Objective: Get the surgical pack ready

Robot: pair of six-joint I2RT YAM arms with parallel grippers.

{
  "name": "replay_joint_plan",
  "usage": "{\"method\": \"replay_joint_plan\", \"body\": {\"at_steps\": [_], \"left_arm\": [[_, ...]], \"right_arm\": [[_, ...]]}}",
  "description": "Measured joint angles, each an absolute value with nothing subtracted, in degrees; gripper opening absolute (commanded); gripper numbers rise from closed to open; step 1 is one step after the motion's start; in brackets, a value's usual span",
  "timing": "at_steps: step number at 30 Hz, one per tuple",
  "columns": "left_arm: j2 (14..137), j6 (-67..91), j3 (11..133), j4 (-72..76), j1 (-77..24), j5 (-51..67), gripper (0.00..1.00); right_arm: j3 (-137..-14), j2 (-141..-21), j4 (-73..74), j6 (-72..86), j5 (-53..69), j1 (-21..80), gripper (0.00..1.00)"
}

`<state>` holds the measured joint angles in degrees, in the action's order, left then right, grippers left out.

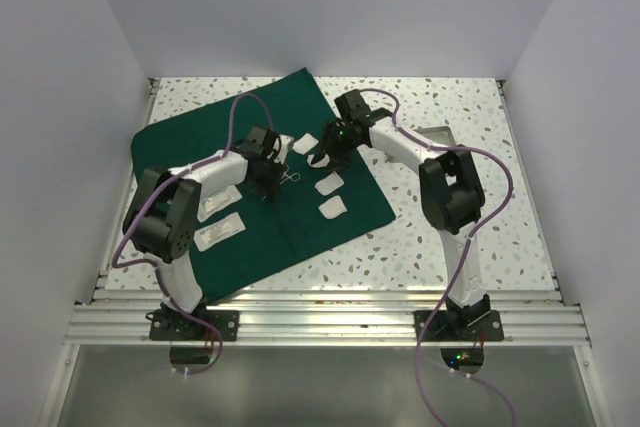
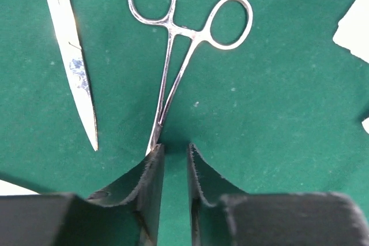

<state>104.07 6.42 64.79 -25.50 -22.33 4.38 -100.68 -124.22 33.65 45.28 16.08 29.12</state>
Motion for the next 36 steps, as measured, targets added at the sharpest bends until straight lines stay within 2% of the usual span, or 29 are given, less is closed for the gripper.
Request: {"method": "replay_joint_plan", "body": {"at_steps": [7,10,13,24,27,29,33,34,36], "left_arm": [[103.53,6.39,64.79,-25.67,-22.37,2.72,0.20],[101.91,6.39,64.82,-26.09,-22.37,2.63,0.23],[100.16,6.33,65.28,-26.17,-22.37,2.13,0.31],[104.29,5.32,66.35,-25.71,-22.37,0.99,0.36],[105.58,5.04,66.57,-24.64,-22.37,0.82,0.33],[105.82,4.91,66.46,-24.03,-22.39,0.69,0.27],[105.78,4.89,65.87,-22.59,-22.26,0.34,0.11],[105.73,4.89,65.71,-22.15,-22.22,0.25,0.03],[105.65,4.91,65.54,-21.56,-22.20,0.32,0.00]], "right_arm": [[-100.68,-124.22,33.69,44.91,16.05,29.12,0.49],[-100.68,-124.22,33.69,44.91,16.05,29.12,0.49],[-100.68,-124.22,33.74,44.91,16.05,29.12,0.49],[-100.71,-124.22,33.82,44.75,16.05,28.69,0.49],[-100.71,-124.22,33.85,44.71,16.05,28.36,0.49],[-100.71,-124.22,33.87,44.69,16.05,28.21,0.49],[-100.71,-124.22,33.87,44.62,16.05,28.10,0.49],[-100.71,-124.22,33.85,44.62,16.08,28.10,0.49],[-100.71,-124.22,33.71,44.75,16.14,28.12,0.49]]}}
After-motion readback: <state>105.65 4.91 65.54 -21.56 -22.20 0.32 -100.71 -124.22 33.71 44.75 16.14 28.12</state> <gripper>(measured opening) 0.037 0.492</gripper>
